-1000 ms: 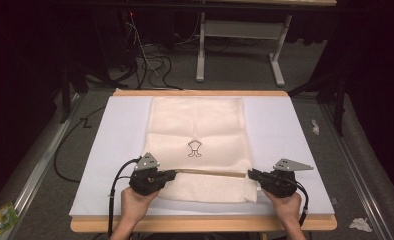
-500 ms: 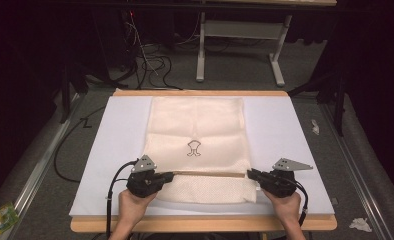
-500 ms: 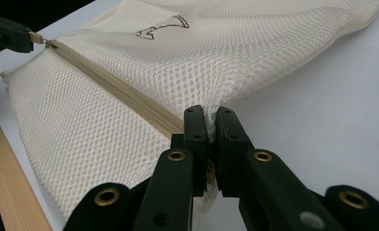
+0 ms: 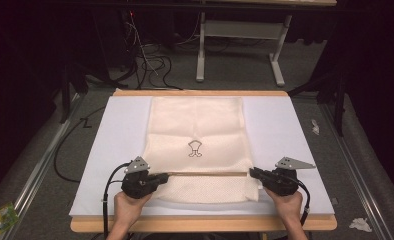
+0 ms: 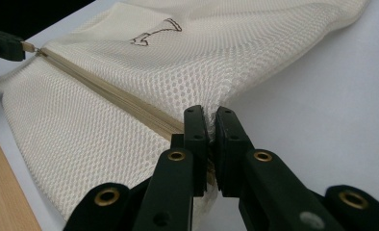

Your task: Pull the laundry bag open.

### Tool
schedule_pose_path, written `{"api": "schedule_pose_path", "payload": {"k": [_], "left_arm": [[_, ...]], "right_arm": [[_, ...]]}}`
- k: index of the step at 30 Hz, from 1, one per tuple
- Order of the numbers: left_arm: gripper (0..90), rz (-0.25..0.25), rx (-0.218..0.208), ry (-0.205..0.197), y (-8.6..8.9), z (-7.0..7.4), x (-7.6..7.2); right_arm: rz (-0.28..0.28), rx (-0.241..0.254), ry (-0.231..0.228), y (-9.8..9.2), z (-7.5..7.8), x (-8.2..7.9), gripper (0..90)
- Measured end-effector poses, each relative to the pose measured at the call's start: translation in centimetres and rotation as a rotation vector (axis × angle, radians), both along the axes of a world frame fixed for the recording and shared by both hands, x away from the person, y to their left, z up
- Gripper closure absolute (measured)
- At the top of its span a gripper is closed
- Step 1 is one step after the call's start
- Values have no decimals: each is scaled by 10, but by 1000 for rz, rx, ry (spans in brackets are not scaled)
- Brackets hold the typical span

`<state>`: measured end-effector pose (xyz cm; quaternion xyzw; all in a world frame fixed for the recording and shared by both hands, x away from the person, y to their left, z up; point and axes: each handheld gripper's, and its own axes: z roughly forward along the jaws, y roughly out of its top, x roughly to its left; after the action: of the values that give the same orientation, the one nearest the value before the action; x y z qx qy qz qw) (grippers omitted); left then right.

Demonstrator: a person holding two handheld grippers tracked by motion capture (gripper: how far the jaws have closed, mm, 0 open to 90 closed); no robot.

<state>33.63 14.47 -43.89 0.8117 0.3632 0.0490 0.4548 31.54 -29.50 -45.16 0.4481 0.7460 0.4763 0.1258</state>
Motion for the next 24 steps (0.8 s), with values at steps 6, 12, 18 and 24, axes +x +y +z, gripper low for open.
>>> {"api": "schedule_pose_path", "payload": {"k": [6, 12, 18, 24], "left_arm": [[875, 14, 0, -14, 2, 3, -1], [876, 18, 5, -22, 4, 3, -2], [876, 53, 3, -20, 18, 2, -4], [876, 68, 6, -27, 21, 3, -5]], "right_arm": [[0, 4, -2, 2, -1, 0, 864], [9, 1, -10, 4, 1, 0, 864], [-11, 0, -2, -1, 1, 1, 864], [0, -1, -16, 2, 4, 2, 864]]}}
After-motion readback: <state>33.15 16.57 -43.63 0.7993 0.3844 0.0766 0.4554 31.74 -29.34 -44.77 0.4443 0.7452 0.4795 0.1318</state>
